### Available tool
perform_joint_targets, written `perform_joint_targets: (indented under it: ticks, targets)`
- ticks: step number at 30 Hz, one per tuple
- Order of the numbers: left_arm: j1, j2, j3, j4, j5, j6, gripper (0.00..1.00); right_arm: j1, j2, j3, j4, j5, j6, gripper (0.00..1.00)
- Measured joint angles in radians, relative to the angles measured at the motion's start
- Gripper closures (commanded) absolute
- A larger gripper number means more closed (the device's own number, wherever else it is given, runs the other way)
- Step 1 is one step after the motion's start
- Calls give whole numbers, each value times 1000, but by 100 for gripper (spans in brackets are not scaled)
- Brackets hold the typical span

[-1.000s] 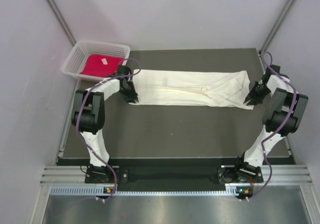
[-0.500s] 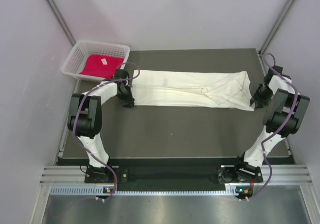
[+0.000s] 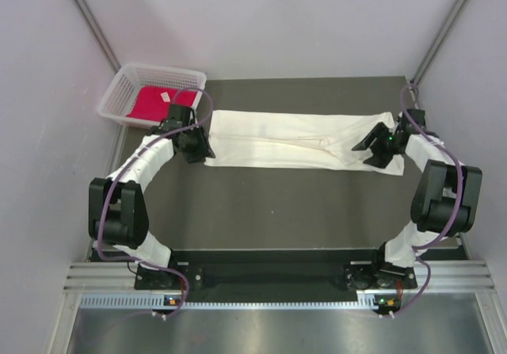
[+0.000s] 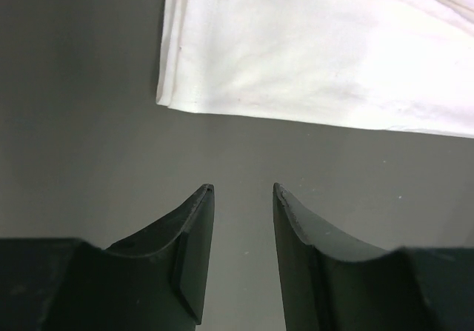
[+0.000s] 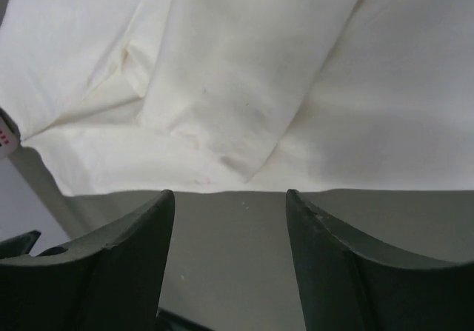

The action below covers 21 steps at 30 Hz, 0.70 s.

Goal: Fold and stack the t-shirts
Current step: Fold the tshirt

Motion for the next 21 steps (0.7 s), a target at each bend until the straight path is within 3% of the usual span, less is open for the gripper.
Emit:
perform_joint_targets:
  ticks: [9,21]
  targets:
    - [0,-11,-44,0,44,-19,58,95,2,-105,182,-53,154,43]
    - [0,-22,-56,-2,53,-19,59,95,2,-142,194,-11,180,43]
